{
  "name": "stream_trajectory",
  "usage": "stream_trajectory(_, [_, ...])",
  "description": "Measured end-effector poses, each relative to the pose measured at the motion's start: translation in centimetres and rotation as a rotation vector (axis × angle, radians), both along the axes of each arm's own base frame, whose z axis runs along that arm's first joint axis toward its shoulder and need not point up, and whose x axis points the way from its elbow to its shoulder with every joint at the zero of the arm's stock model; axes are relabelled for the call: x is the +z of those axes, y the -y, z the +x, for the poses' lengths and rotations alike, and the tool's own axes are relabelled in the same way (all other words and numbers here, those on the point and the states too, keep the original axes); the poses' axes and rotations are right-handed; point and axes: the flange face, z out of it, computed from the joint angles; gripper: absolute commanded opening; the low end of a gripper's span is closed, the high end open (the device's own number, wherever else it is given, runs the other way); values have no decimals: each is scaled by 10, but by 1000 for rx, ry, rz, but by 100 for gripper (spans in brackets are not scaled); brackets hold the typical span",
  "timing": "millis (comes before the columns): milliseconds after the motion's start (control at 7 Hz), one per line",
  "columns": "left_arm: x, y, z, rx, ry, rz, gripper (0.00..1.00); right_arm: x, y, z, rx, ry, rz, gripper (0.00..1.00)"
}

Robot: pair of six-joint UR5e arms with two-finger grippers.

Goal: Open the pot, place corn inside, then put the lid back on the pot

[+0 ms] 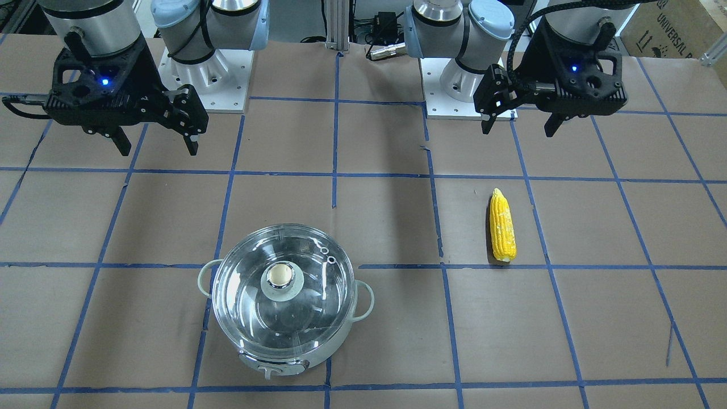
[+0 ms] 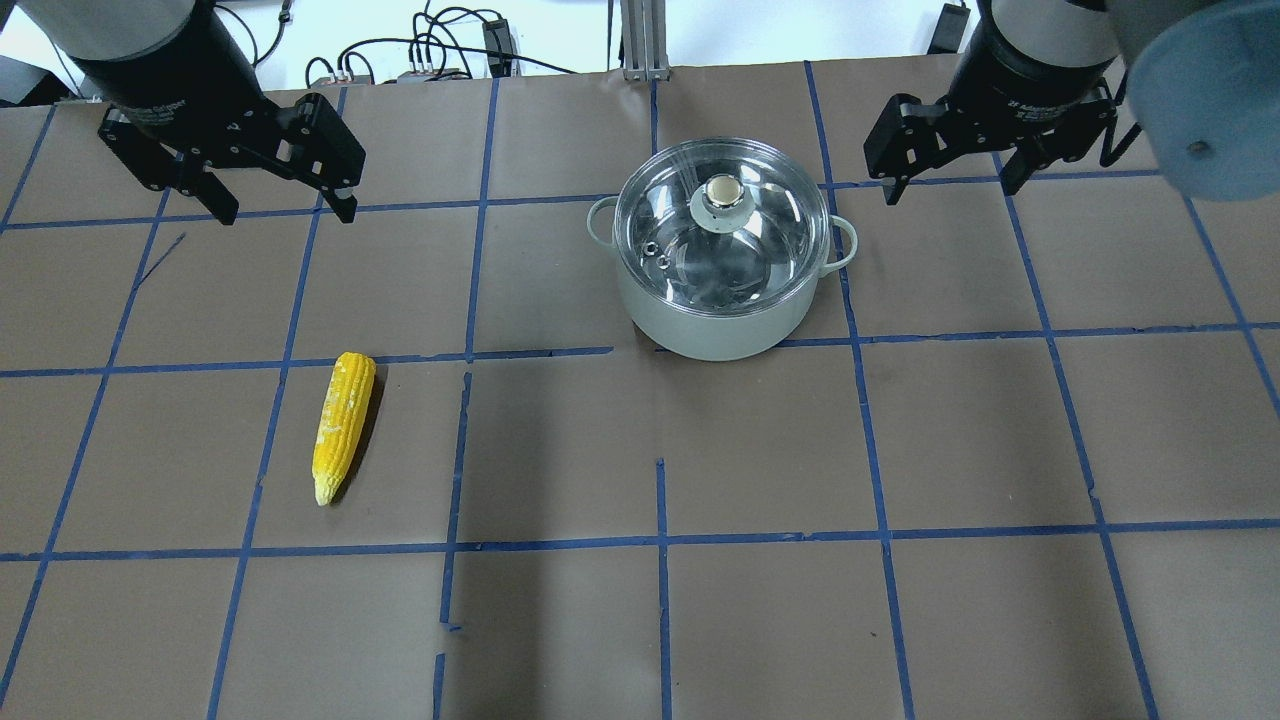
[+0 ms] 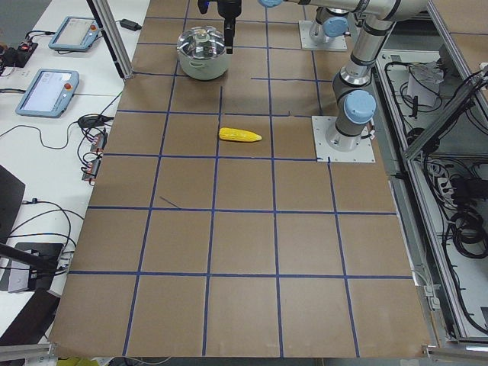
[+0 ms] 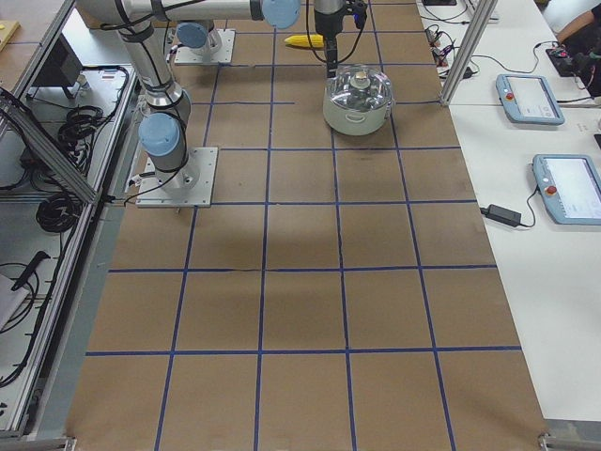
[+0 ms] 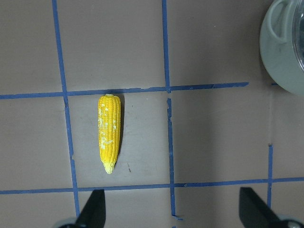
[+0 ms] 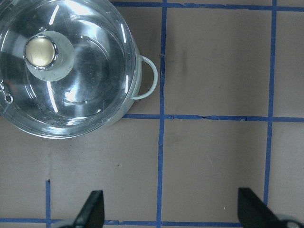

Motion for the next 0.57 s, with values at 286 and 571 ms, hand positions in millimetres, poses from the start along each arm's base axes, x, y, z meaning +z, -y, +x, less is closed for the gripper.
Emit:
stream_trajectory(286, [0,-1,0,1,1,0,100,0,0,0,-3,3,-1,99])
stream_trajectory(571, [-2,1,0,0,1,3,100,-4,6,7,-25,11,-17,99])
